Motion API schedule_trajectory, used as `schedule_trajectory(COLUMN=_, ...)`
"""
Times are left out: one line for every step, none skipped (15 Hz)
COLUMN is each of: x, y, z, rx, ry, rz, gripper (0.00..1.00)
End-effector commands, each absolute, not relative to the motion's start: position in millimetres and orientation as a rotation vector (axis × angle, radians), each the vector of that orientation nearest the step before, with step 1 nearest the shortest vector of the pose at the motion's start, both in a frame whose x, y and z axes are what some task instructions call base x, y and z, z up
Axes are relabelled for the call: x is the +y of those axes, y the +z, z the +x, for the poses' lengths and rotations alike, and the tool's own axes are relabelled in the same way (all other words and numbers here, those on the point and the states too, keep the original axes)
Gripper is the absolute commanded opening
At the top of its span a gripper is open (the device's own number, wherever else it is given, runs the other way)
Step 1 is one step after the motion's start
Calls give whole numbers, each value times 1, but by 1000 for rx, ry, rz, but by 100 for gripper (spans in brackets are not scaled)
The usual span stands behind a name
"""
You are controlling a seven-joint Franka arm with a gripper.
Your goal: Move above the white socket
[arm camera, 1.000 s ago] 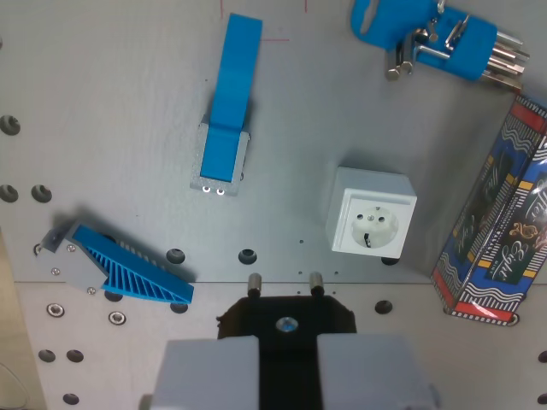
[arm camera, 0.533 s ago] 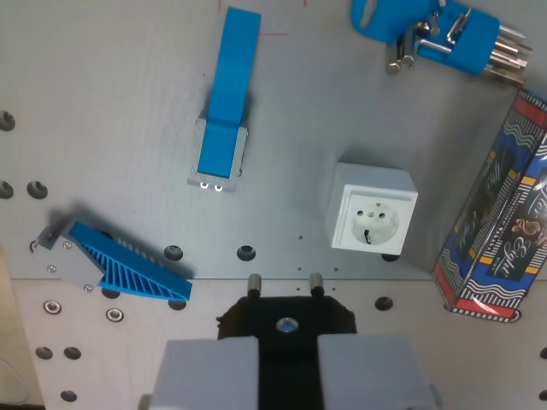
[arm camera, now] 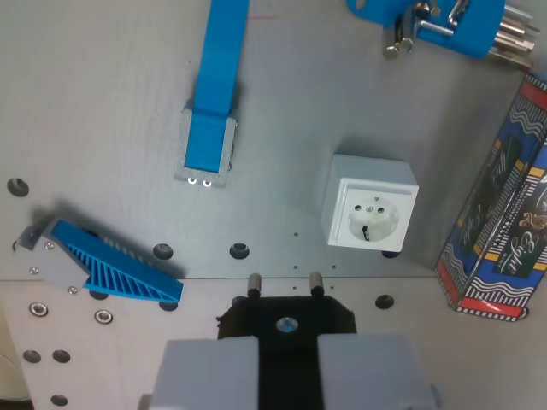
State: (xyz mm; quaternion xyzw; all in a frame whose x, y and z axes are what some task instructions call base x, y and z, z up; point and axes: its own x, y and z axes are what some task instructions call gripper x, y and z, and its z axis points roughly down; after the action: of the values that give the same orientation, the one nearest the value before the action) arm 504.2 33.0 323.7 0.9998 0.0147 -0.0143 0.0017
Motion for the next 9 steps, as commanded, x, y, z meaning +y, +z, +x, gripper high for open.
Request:
schedule_trajectory(x=27, y=308, z=495, rx=-13, ry=129, rz=3144, gripper=0)
schedule_trajectory(x=25, y=303, z=493, rx=-19, ry=130, rz=3144, gripper=0)
schedule_trajectory(x=23, y=299, z=490, rx=-26, ry=130, rz=3145, gripper=0)
schedule_trajectory(x=22, y=294, z=488, rx=-31, ry=132, rz=3145, gripper=0)
schedule_trajectory(x=20, y=288, z=485, rx=-38, ry=137, rz=3146, gripper=0)
schedule_trajectory(x=18, y=283, z=482, rx=-44, ry=138, rz=3147, gripper=0)
schedule_trajectory(x=16, y=278, z=479, rx=-50, ry=144, rz=3147, gripper=0)
schedule_trajectory(x=14, y=273, z=476, rx=-55, ry=149, rz=3148, gripper=0)
schedule_trajectory(x=12, y=267, z=473, rx=-60, ry=149, rz=3148, gripper=0)
